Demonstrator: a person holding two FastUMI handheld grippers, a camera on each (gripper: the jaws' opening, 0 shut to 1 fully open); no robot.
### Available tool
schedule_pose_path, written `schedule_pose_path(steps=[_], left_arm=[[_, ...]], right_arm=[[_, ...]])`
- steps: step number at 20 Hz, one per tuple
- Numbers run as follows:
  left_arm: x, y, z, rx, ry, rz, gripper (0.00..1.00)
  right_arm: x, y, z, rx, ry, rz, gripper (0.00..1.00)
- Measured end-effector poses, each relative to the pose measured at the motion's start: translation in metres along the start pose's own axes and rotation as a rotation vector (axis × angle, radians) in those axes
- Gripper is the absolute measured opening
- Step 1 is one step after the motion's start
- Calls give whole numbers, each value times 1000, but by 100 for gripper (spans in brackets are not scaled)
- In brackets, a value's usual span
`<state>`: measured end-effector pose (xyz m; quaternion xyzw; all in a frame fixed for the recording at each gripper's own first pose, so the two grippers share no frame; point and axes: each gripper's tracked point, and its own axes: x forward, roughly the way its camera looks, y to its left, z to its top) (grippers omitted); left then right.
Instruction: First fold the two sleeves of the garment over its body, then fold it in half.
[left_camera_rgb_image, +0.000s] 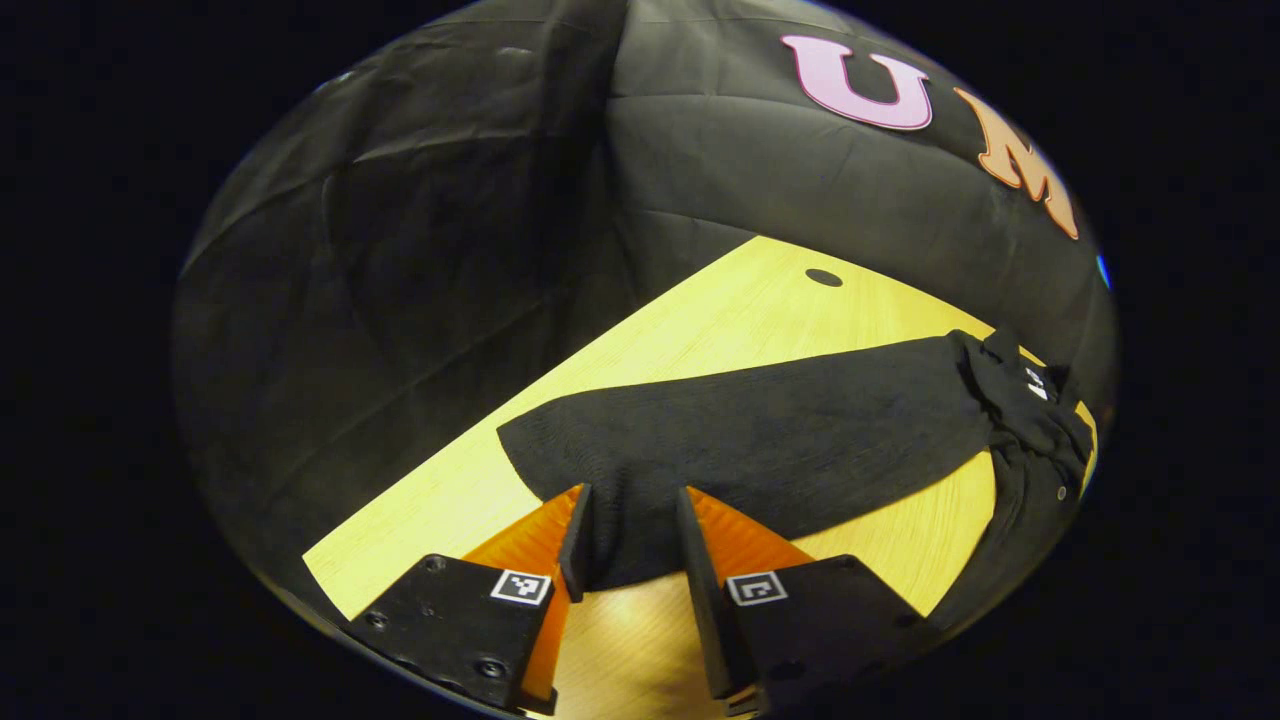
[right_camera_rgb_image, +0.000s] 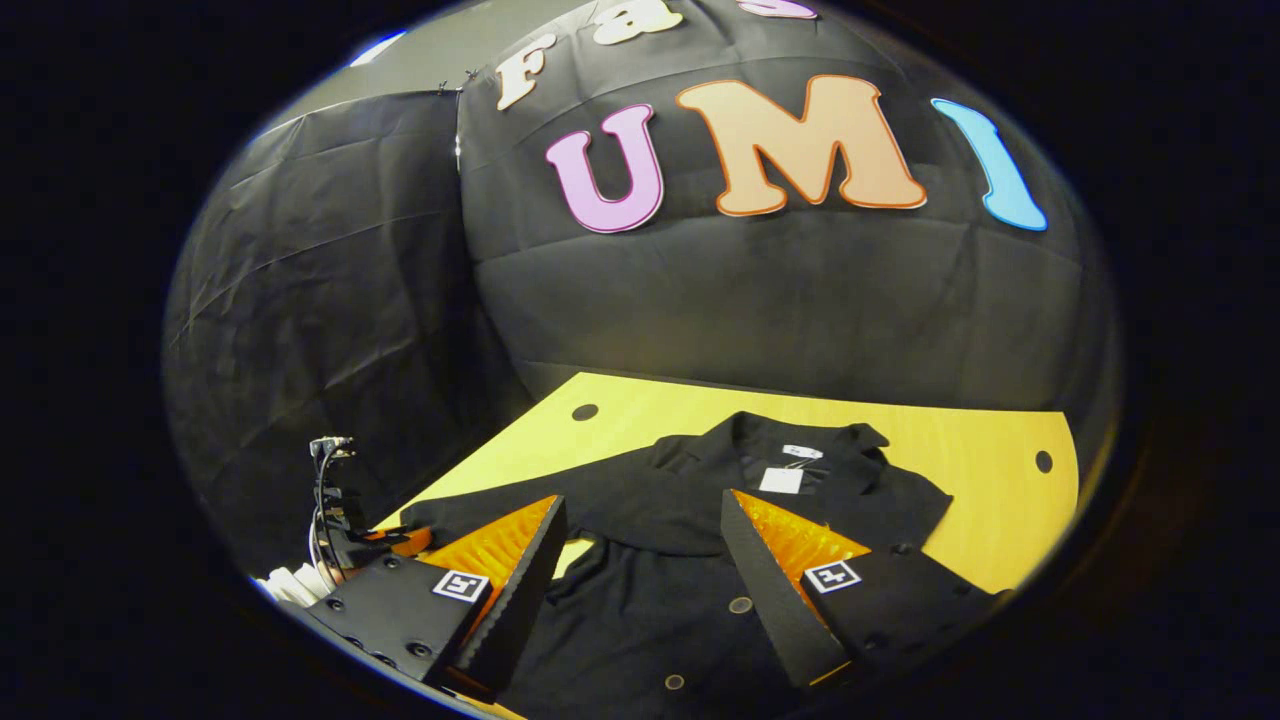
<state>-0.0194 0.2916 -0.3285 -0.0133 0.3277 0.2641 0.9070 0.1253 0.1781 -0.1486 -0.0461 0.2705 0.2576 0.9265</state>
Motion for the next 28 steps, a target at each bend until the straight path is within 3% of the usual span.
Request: schedule_pose_path(steps=[2,5,6,13,17,19,20,23,28], left_arm=[[1,-2,4,-24,-20,18,34],[3,-3,12,-66,-52,39,2],[3,-2,13,-76,-55,48,0],[-12,-6,34,-50,-67,40,0],[-57,-41,102,31,-230,-38,0],[-75,-79,130,79,-275,-98,0],[-77,-105,141,91,-290,-137,0],[-87,-183,173,102,-338,-238,0],[-104,-318,186,151,-376,-384,0]], right_arm=[[-8,-9,0,10,-12,-24,98],[-22,-19,-3,26,-21,-53,98],[-27,-24,-5,30,-24,-64,98],[-51,-48,-19,104,-41,-120,98],[-72,-61,-9,154,-102,-135,98],[-85,-70,-6,170,-128,-142,98],[-94,-77,-5,174,-137,-149,94],[-118,-97,-11,192,-146,-160,100],[-160,-136,-22,225,-171,-196,98]])
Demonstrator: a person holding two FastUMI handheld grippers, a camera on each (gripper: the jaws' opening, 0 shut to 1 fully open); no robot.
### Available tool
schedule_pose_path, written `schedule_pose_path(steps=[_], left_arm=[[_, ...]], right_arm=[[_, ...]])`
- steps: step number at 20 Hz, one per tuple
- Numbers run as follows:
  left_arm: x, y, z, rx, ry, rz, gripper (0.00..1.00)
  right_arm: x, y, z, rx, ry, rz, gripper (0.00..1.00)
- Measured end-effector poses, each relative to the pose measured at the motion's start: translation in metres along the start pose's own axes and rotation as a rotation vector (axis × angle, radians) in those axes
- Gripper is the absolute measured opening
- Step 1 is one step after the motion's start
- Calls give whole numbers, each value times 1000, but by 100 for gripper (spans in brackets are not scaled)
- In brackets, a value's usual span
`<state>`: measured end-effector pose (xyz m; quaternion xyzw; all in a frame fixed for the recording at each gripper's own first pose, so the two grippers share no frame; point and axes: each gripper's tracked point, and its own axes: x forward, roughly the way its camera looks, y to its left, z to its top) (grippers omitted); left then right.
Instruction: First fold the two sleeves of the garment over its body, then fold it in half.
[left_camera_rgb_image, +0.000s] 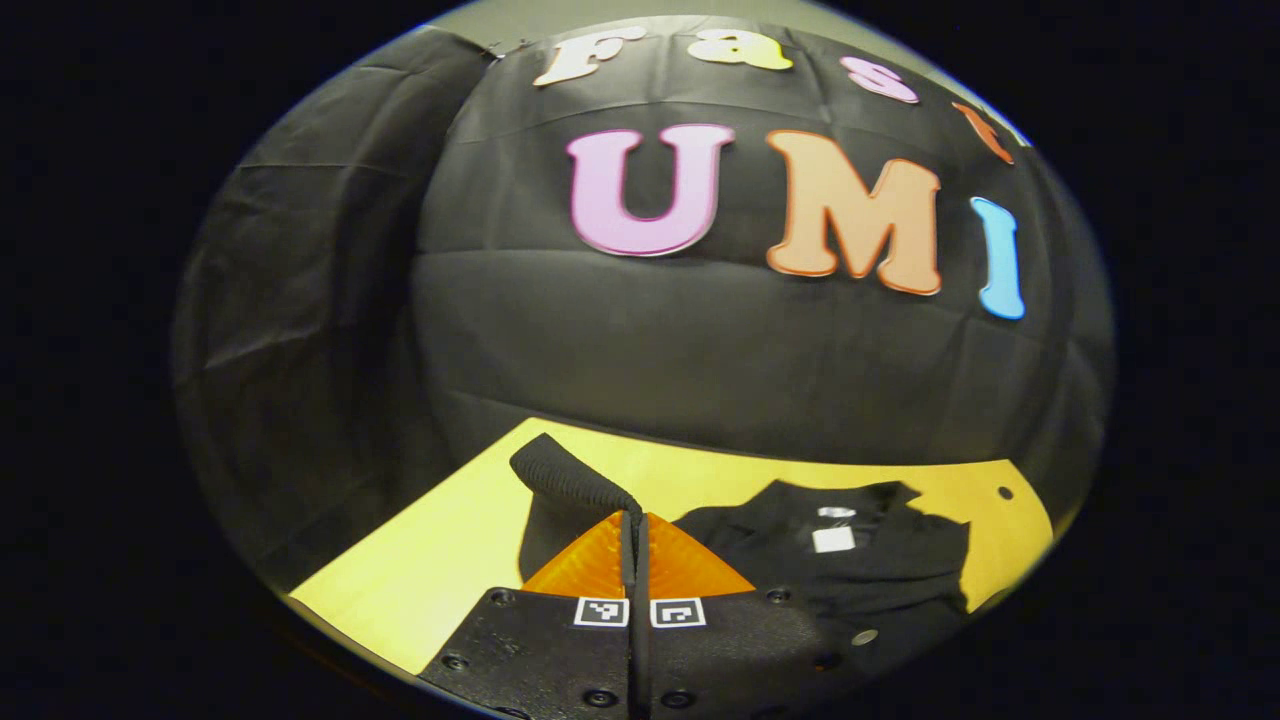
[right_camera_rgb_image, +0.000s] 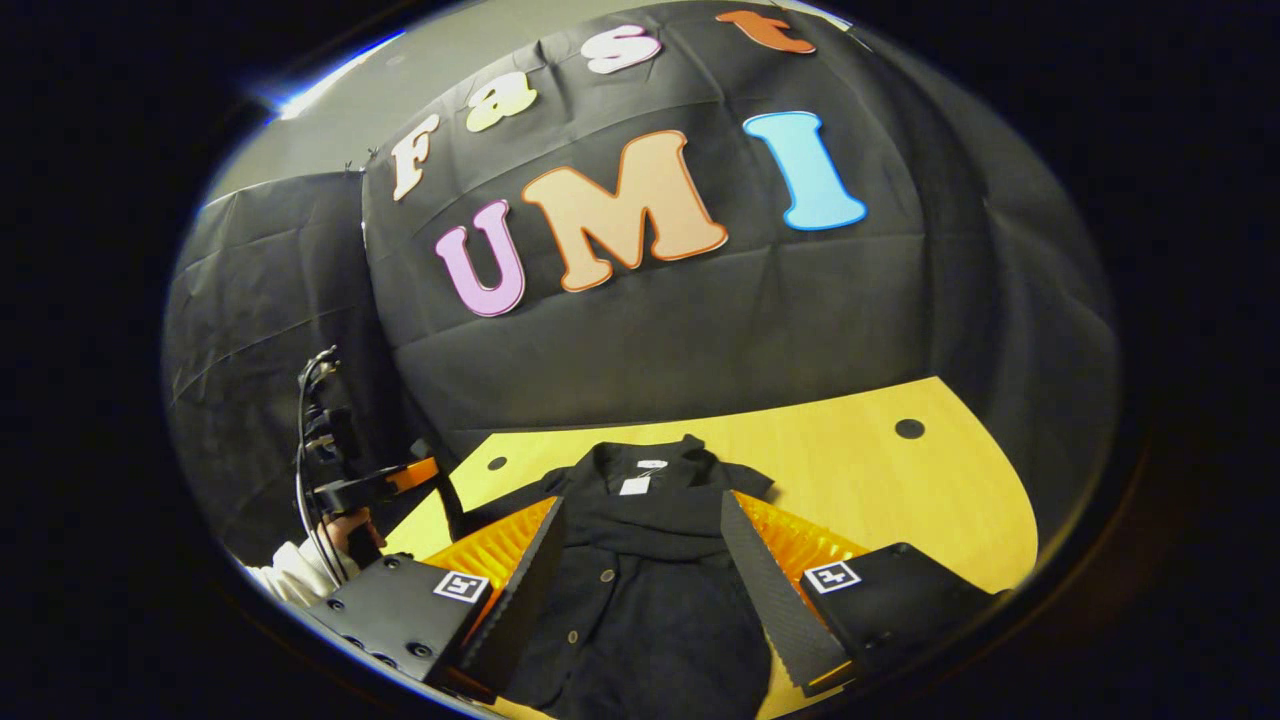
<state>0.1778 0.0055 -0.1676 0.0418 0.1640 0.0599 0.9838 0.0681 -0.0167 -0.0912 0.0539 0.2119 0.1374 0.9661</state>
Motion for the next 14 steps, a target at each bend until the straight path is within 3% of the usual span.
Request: schedule_pose_path(steps=[6,14], left_arm=[[27,-168,-25,28,60,-186,0],[26,-308,-88,136,135,-380,0]], right_arm=[[-27,-59,-4,34,5,-51,98],[-47,-111,-6,80,-14,-113,98]])
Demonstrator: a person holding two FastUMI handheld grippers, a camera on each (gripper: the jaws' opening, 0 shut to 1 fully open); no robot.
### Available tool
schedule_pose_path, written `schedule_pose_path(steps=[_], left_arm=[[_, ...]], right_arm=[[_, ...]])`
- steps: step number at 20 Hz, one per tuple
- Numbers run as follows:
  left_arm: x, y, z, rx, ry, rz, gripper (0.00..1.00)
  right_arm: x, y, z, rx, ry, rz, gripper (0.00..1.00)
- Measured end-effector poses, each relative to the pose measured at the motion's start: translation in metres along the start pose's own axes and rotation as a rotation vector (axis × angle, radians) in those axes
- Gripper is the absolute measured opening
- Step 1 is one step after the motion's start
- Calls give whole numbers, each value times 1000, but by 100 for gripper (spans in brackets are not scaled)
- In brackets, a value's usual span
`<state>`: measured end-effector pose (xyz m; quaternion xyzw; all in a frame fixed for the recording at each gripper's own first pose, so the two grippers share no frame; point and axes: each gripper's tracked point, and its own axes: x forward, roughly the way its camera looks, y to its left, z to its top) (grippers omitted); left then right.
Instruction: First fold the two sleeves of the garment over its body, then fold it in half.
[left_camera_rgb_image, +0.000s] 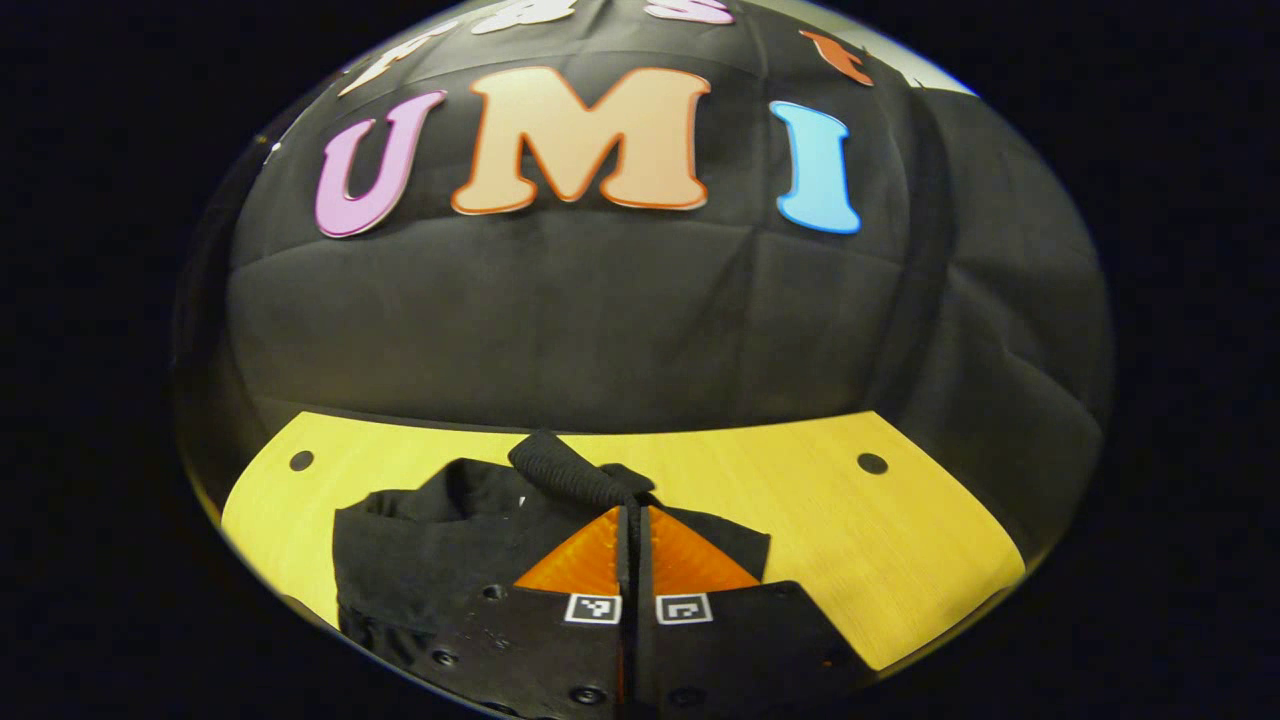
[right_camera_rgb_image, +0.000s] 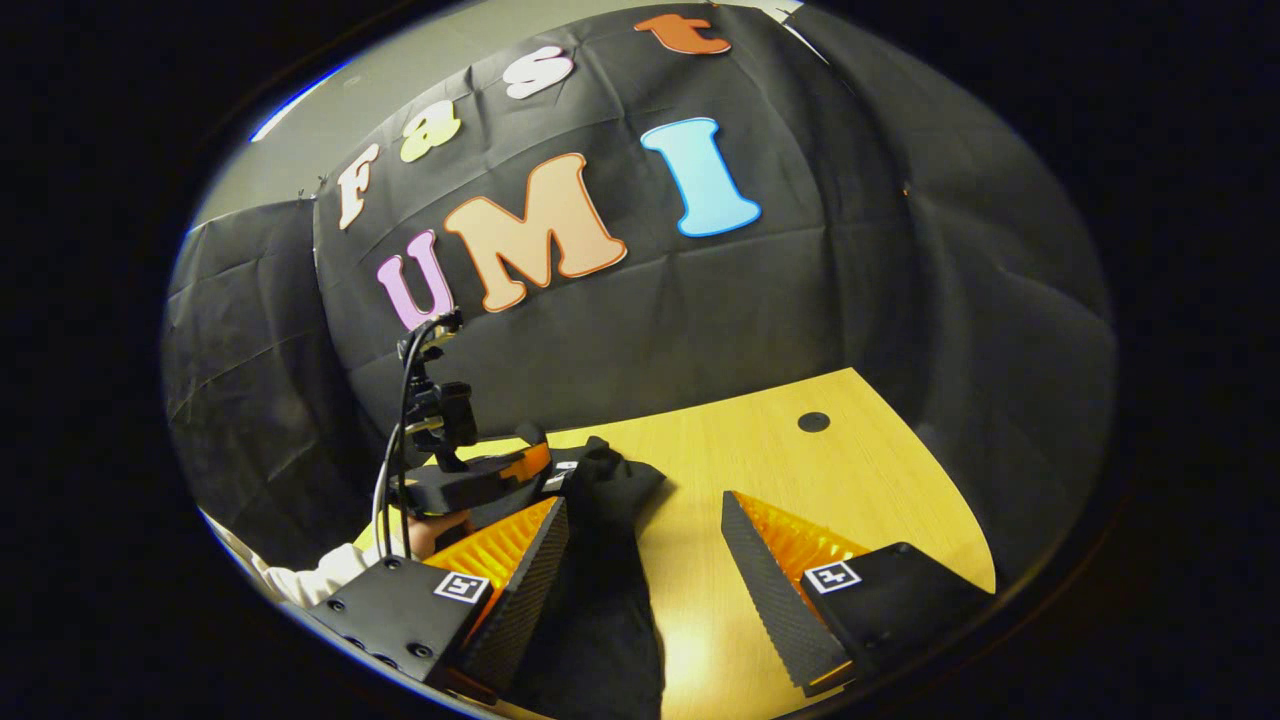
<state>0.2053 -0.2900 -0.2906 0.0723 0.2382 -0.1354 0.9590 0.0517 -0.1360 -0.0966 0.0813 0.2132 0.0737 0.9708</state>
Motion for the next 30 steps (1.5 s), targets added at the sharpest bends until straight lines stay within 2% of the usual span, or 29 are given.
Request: schedule_pose_path(steps=[4,7,9,11,14,17,19,22,24,25,30], left_arm=[[7,-47,-24,44,30,-104,16],[0,-67,-20,51,15,-144,65],[-10,-61,-11,44,-4,-124,97],[-27,-51,2,0,-41,-117,95],[-60,-10,26,-43,-120,-67,94],[-105,48,41,-84,-199,13,93],[-139,91,34,-107,-219,84,93],[-191,155,-2,-97,-194,195,93],[-227,187,-46,-81,-119,245,93],[-250,192,-54,-76,-86,261,93],[-316,226,-177,-50,116,300,93]], right_arm=[[-2,-12,-3,8,6,-13,98],[-1,-13,-5,7,13,-6,98],[-1,-12,-5,-3,12,-7,98],[-1,-9,-7,-7,6,0,98],[-4,2,-12,-11,-1,19,98],[-8,16,-20,-43,-15,28,98],[-10,26,-34,-54,2,39,98],[-13,46,-62,-44,30,55,98],[-15,54,-88,-49,46,41,98],[-15,55,-105,-53,62,24,98],[-20,52,-208,-51,208,-60,99]])
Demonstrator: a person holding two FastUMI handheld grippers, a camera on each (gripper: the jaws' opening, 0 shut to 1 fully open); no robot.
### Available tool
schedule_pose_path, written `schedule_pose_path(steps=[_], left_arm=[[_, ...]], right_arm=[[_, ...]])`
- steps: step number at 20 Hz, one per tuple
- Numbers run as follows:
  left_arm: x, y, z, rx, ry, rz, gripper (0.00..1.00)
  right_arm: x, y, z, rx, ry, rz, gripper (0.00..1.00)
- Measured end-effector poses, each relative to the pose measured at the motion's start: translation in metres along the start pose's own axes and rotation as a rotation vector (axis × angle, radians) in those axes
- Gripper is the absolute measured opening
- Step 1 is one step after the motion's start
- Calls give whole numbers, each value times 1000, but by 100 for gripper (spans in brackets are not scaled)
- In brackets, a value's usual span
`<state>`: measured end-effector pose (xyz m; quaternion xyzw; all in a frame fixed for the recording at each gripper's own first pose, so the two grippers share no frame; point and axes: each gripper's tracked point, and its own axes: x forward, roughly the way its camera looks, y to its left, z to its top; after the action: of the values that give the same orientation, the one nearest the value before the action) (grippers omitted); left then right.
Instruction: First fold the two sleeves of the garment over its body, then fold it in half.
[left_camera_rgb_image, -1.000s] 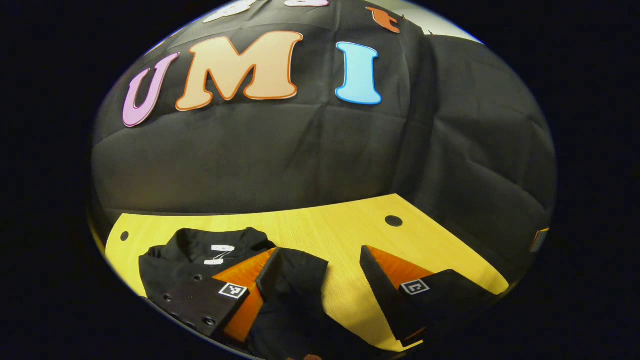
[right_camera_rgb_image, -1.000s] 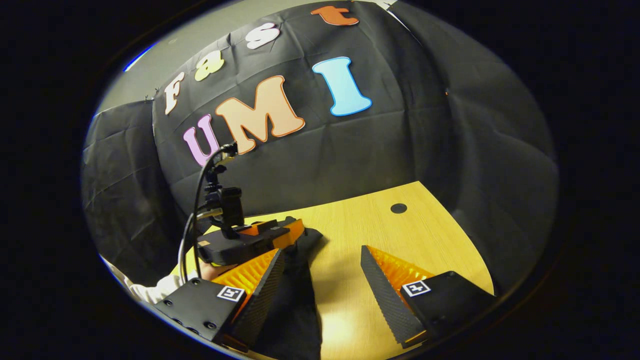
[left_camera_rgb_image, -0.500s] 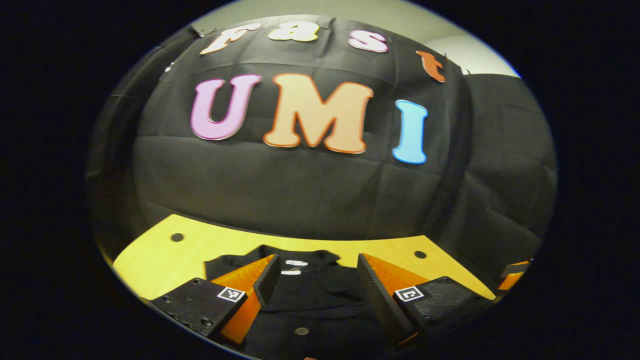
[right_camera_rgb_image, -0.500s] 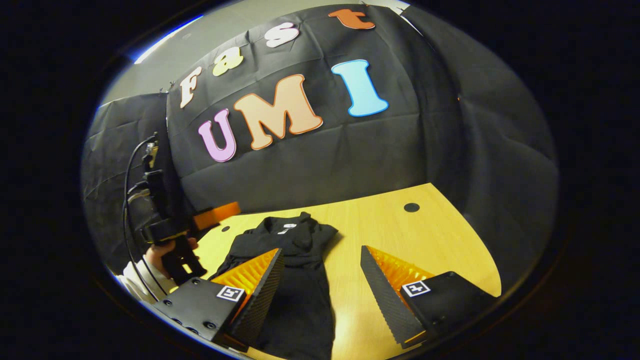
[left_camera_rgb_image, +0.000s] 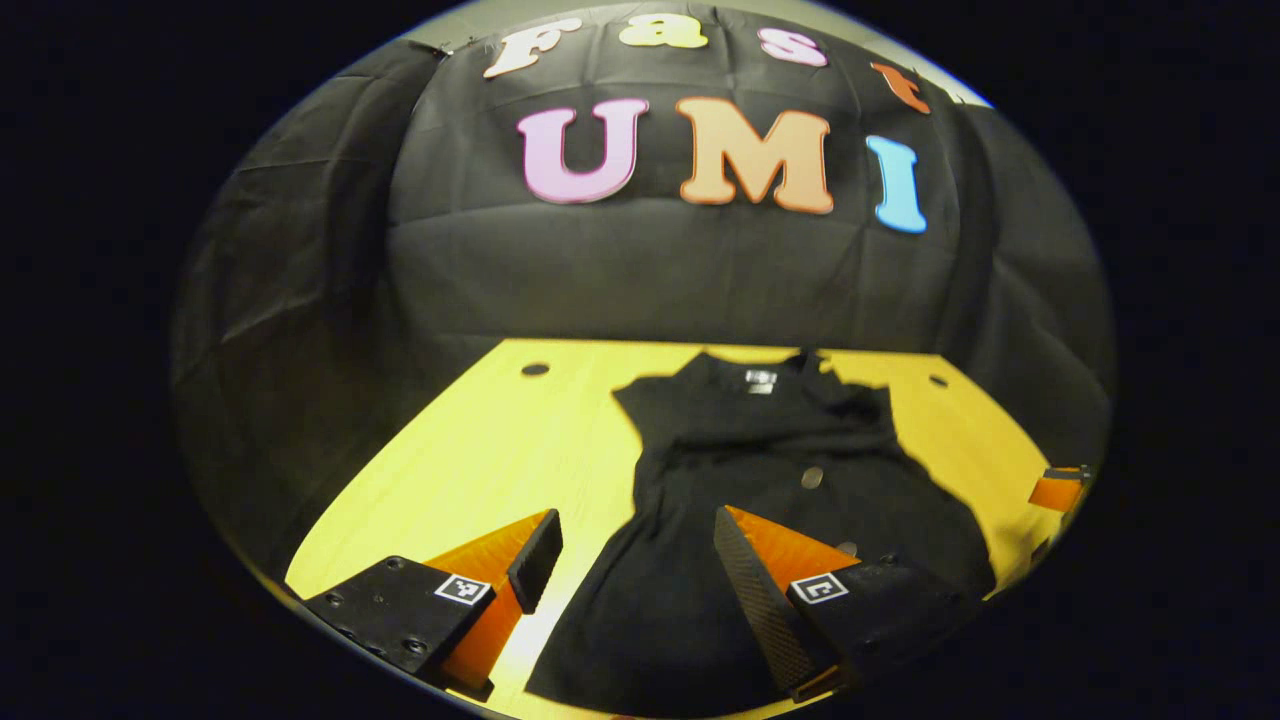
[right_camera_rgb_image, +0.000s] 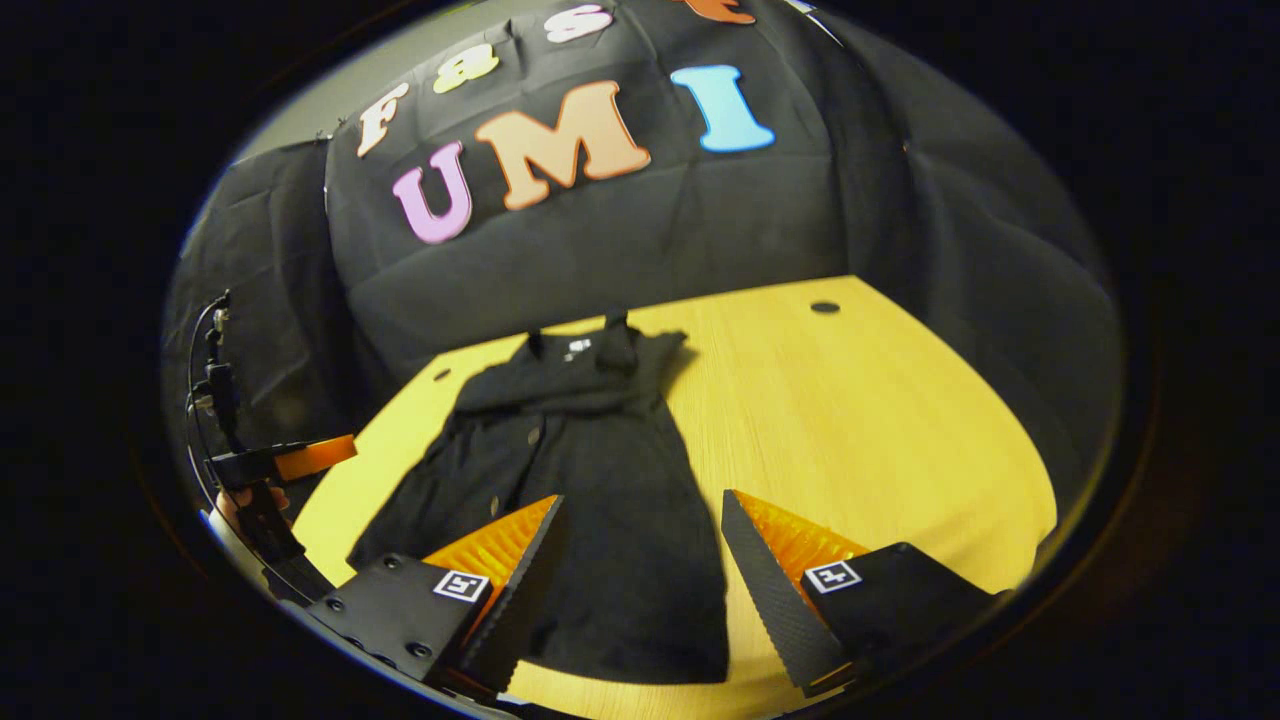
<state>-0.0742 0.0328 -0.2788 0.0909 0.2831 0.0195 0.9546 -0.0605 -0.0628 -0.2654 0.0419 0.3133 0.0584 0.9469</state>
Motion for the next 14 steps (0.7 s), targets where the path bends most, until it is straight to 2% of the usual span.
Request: schedule_pose_path(steps=[4,6,7,8,9,10,11,13,14], left_arm=[[-11,19,-86,7,158,-4,94],[-13,18,-99,-18,179,-9,95],[-15,18,-103,-28,181,-13,94],[-16,19,-109,-35,189,-12,95],[-15,20,-115,-39,202,-9,95],[-14,21,-120,-44,217,-5,95],[-13,21,-122,-47,227,-3,95],[-14,22,-128,-54,241,4,95],[-15,24,-130,-54,241,11,95]], right_arm=[[1,2,-50,-39,71,-43,99],[4,1,-66,-53,100,-65,99],[5,-3,-73,-56,111,-81,94],[6,-6,-79,-60,121,-101,99],[6,-6,-82,-65,132,-117,99],[6,-6,-86,-71,142,-129,94],[7,-7,-90,-80,152,-134,98],[7,-11,-93,-123,147,-147,99],[10,-13,-96,-141,156,-157,94]])
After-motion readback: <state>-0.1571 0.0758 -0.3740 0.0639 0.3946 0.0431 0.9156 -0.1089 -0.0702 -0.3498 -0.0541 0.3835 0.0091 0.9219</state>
